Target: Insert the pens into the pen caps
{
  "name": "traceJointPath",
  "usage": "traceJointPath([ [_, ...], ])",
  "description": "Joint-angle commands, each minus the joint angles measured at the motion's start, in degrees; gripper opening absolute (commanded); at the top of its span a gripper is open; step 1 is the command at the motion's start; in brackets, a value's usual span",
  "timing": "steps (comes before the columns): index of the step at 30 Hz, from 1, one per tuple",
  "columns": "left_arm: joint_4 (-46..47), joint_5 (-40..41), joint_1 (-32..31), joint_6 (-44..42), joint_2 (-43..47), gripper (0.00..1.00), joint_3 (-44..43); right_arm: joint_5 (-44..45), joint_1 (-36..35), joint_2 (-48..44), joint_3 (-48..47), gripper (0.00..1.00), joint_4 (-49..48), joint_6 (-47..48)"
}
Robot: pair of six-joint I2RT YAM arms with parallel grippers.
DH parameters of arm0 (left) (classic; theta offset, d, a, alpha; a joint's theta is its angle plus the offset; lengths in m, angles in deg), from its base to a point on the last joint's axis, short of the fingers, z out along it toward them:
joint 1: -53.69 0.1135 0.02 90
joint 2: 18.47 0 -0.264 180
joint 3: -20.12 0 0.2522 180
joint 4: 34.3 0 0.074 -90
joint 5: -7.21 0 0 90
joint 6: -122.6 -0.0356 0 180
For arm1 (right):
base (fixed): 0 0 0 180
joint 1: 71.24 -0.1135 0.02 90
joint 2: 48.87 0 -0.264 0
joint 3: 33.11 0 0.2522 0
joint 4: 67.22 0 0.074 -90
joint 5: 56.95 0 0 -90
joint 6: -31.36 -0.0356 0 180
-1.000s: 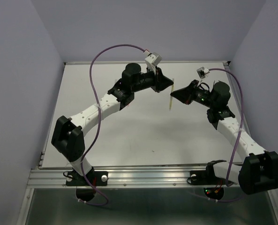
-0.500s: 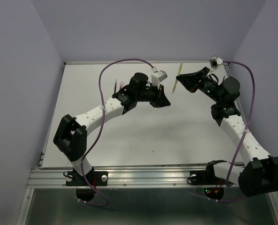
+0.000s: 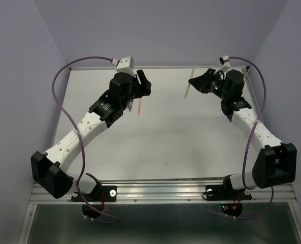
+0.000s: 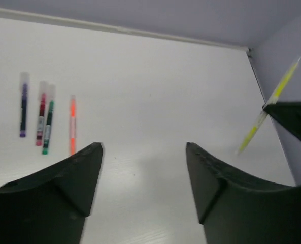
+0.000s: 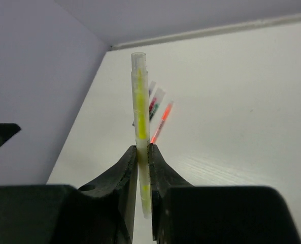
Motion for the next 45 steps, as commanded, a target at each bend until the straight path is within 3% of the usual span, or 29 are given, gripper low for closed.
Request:
traceJointPath([
  [1, -5.85, 14.23, 3.19, 4.22, 2.8, 0.87, 2.8, 4.29, -3.24, 5.51, -3.41, 0.01, 4.84, -2.59],
  [2, -6.04, 15.19, 3.81, 4.84, 3.59, 0.99, 3.15, 4.82, -4.2, 8.65, -4.98, 0.01, 5.02, -2.68],
  [15, -7.09, 14.59, 13.83, 5.9, 10.01, 0.99, 11.49, 14.67, -20.47, 43.72, -30.19, 0.05, 6.51, -14.01],
  [22, -5.26, 11.87, 16.64, 4.67, 11.68, 0.99, 14.14, 18.18, -23.81, 54.99, -42.24, 0.08, 10.02, -15.69],
  [27, -4.29, 9.84, 17.0, 3.88, 11.25, 0.99, 14.49, 21.17, -24.33, 57.11, -44.63, 0.13, 11.96, -16.39],
  [35, -3.32, 7.91, 17.52, 3.53, 10.63, 0.99, 14.84, 19.86, -24.87, 59.57, -47.45, 0.33, 15.13, -16.4],
  [45, -2.53, 6.24, 17.61, 3.79, 11.16, 0.99, 15.1, 17.49, -24.87, 58.44, -48.68, 0.39, 15.57, -13.94],
])
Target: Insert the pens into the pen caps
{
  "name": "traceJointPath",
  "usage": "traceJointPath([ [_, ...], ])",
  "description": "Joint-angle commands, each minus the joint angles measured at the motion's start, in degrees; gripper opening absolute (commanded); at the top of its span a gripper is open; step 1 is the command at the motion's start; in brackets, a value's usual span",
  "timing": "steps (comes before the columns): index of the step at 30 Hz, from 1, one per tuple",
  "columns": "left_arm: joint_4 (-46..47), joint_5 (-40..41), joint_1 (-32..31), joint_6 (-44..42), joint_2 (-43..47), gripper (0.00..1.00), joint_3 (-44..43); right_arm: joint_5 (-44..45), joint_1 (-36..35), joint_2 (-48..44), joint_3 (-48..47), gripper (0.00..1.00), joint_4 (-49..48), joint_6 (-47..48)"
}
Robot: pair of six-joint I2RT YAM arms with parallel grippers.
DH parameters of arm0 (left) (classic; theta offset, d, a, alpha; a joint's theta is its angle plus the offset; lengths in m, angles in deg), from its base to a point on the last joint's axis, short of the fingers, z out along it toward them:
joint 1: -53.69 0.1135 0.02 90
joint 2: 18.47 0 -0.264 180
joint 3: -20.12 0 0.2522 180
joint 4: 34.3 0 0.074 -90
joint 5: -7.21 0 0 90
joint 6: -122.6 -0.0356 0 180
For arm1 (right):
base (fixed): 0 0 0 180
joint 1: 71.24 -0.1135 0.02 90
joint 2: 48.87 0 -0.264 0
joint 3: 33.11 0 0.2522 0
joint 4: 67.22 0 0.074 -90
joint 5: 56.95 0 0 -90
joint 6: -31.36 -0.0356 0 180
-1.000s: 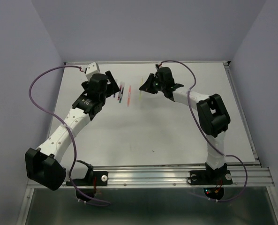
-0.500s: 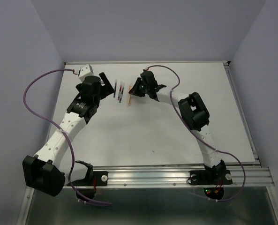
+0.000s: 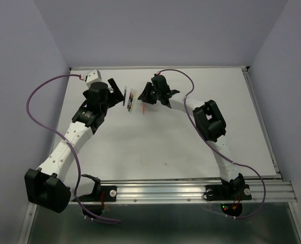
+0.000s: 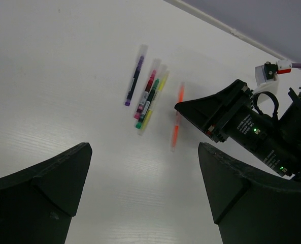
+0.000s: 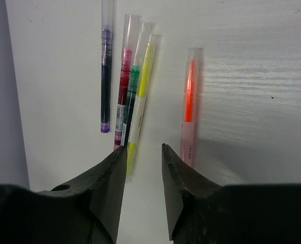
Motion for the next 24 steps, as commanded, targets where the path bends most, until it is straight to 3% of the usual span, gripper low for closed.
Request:
traceJointPath([
  [1, 3.05, -0.38, 0.19, -0.76, 0.88, 0.99, 0.59, -1.14, -0.34, -1.28, -2.84, 0.4, -0.28, 3.09],
  [8, 3.75, -1.7, 0.19, 0.3, 1.24, 0.99, 0.77, 2.99, 0.18, -11.55, 2.33, 0.63, -0.28, 8.89],
  [12, 3.93, -2.41, 0.19, 0.82, 1.32, 0.99, 0.68, 4.13, 3.16, -19.46, 9.62, 1.0, -0.37, 9.96],
  [16, 4.19, -2.67, 0.19, 1.09, 1.41, 0.99, 0.77, 11.74, 7.91, -29.47, 20.95, 1.0, -1.42, 11.53],
  [24, 4.19, -1.71, 0.19, 0.82, 2.29, 0.99, 1.12, 20.19, 24.61, -56.89, 49.6, 1.0, -1.95, 13.47],
])
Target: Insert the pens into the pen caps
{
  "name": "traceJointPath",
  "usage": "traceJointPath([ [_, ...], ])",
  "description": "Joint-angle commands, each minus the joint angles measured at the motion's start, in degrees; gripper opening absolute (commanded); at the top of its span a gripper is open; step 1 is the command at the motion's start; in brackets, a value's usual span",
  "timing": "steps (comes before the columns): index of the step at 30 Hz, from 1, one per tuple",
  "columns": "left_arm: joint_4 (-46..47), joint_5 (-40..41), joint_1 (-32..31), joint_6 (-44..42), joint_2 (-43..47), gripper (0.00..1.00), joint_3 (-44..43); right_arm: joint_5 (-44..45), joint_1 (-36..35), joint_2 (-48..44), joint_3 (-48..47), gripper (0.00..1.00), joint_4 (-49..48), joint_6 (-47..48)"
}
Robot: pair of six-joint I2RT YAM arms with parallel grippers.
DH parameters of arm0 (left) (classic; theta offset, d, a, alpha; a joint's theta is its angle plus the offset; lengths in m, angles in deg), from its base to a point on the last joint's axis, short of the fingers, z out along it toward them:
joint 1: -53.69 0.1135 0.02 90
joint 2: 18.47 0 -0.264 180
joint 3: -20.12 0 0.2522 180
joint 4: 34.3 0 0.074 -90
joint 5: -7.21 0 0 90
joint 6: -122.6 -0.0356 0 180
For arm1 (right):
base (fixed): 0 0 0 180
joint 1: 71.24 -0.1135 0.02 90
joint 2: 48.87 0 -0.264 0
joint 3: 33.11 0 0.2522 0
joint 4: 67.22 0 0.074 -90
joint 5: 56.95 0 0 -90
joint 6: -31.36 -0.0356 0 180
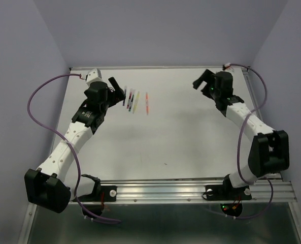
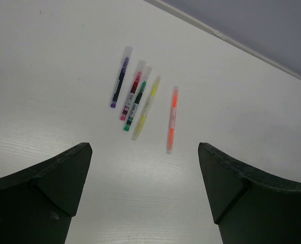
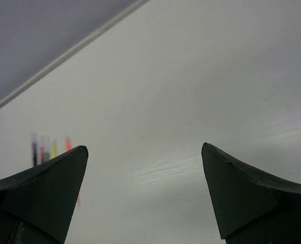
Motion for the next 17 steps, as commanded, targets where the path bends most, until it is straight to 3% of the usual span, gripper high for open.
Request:
traceJointPath([
  [1, 2.42, 1.46, 0.17, -0.25, 2.44, 0.99, 1.1, 11.16, 5.34, -13.41, 13.4, 1.0, -0.4, 2.73],
  [2, 2.42, 2.51, 0.17, -0.42, 2.53, 0.99, 1.1, 16.75, 5.34, -15.96, 15.33, 1.0, -0.31, 4.83],
  [7, 3.47, 4.63, 0.26, -1.03, 2.01, 0.99, -0.92, 26.29, 5.34, -31.86, 24.57, 1.0, 0.39, 5.12],
  [17, 4.71, 4.28, 0.35, -1.39, 1.21, 0.99, -3.3, 29.02, 5.34, -39.63, 26.69, 1.0, 0.39, 7.05],
])
